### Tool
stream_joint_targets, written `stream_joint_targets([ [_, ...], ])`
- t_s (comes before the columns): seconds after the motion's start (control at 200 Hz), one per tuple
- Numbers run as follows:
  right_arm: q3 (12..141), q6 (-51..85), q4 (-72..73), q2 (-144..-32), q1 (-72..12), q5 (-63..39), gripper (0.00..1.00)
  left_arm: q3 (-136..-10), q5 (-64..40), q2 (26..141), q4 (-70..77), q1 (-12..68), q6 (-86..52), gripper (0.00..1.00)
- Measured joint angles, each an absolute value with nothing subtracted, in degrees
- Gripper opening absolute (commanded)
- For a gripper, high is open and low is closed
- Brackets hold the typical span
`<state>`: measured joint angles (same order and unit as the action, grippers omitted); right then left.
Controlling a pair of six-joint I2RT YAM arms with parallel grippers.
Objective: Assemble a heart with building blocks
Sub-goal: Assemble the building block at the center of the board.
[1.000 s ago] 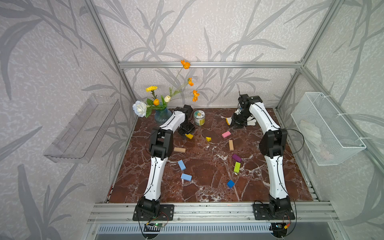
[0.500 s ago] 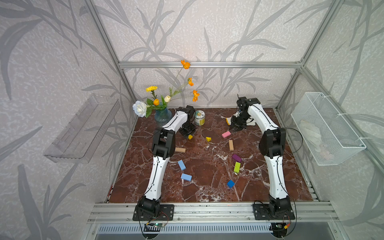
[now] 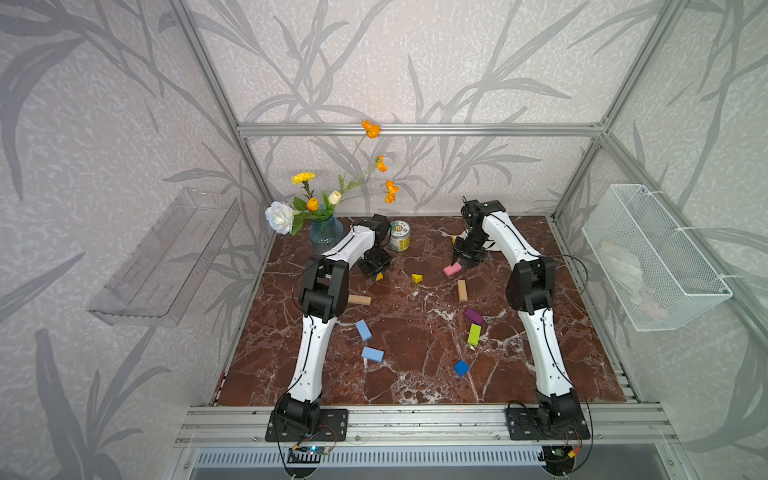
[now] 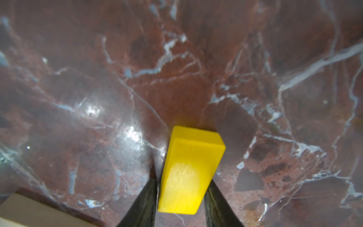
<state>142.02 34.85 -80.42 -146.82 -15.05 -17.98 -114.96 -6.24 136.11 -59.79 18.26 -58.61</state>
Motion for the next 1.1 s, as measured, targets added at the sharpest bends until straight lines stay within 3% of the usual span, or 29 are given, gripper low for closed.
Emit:
stream_joint_targets([
  [0.295, 142.9, 43.3, -80.6, -148.6, -15.3, -16.0, 0.44, -111.7, -6.0, 134.3, -57.1, 18.6, -59.6, 0.4],
  [0.535, 152.4, 46.5, -81.6, -155.0, -15.6, -14.9, 0.44, -109.6, -5.9, 133.1, -55.1, 18.7, -60.2, 0.41],
  [0.795, 152.9, 48.4, -81.5, -155.7, -16.0, -13.9, 0.45, -108.9, -7.6, 132.5, -53.3, 19.4, -60.0, 0.61],
  [1.1, 154.4, 49.5, -81.1, -156.4, -16.6, -12.9, 0.47, -108.2, -8.3, 132.0, -52.5, 19.7, -59.6, 0.66],
])
